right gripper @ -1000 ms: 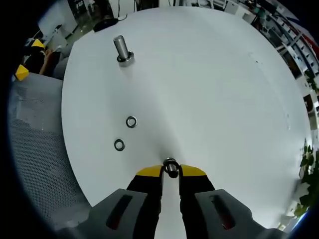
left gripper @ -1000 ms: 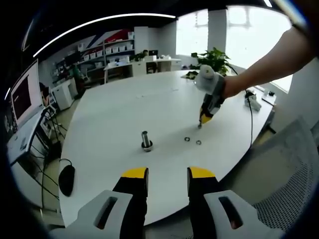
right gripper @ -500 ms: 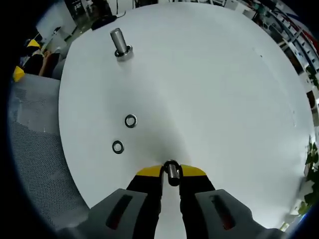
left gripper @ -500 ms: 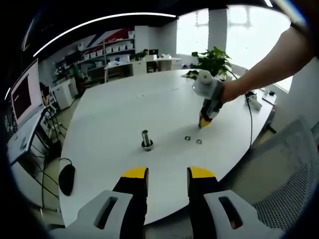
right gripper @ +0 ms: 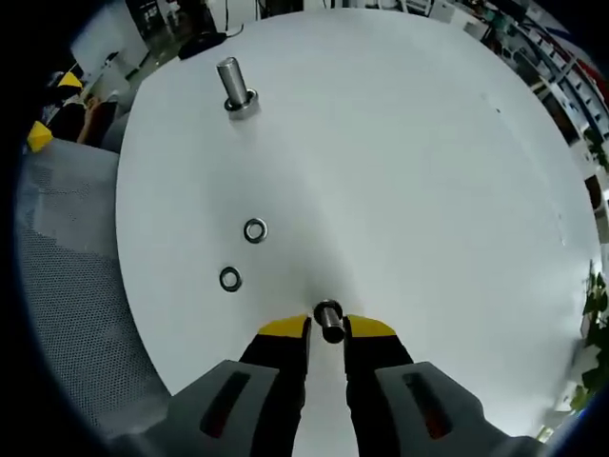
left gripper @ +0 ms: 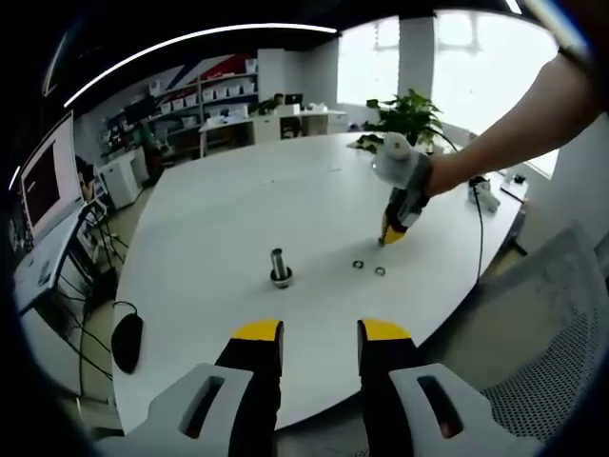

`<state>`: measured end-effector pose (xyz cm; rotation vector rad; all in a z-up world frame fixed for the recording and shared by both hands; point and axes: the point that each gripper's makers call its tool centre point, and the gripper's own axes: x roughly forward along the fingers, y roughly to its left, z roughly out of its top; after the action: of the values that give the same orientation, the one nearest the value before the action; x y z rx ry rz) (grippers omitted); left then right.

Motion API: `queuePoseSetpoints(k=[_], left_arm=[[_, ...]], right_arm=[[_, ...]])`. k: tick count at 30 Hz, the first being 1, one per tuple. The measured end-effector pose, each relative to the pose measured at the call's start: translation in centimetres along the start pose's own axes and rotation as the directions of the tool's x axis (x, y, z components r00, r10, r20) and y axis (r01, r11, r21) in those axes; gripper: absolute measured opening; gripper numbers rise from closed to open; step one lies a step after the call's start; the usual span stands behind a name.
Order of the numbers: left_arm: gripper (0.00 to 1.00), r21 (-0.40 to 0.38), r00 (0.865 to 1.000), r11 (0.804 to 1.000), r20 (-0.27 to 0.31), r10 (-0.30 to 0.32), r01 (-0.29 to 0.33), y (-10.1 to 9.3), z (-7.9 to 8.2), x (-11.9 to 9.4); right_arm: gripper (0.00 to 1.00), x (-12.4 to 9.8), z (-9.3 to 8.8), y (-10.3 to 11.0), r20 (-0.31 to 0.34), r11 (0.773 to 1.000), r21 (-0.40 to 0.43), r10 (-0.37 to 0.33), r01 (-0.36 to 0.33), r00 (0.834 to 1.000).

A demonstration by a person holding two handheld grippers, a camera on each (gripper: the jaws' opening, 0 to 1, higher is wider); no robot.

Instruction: Place the washer onto the threaded stud by aligning its center hole with the stud, sliding it down to the base, and recovering from edge contact or off-axis alignment until the washer reaches the visible bottom stop.

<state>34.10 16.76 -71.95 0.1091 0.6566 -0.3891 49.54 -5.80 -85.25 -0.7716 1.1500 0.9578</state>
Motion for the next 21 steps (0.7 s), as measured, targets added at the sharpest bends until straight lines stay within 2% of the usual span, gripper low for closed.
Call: queuePoseSetpoints(k=[14, 17, 21], left_arm=[[0.29, -0.002, 1.0, 1.0, 0.004, 0.002, -0.002, 0.0, 0.1, -0.1], [0.29, -0.003, 1.0, 1.0, 0.004, 0.002, -0.002, 0.0, 0.1, -0.1], [0.29, -0.001, 1.0, 1.0, 0.003, -0.002, 0.002, 0.0, 0.1, 0.0]], right_arm=[[0.17, -0.8, -2.6, 1.0, -0.018, 1.0, 0.013, 0.005, -0.004, 1.0], [0.18, -0.7, -2.7, 1.7, -0.011, 1.0, 0.026, 0.014, -0.014, 1.0], [0.17, -0.5, -1.5, 3.0, 0.037, 1.0, -0.011, 0.009, -0.009, 0.999]])
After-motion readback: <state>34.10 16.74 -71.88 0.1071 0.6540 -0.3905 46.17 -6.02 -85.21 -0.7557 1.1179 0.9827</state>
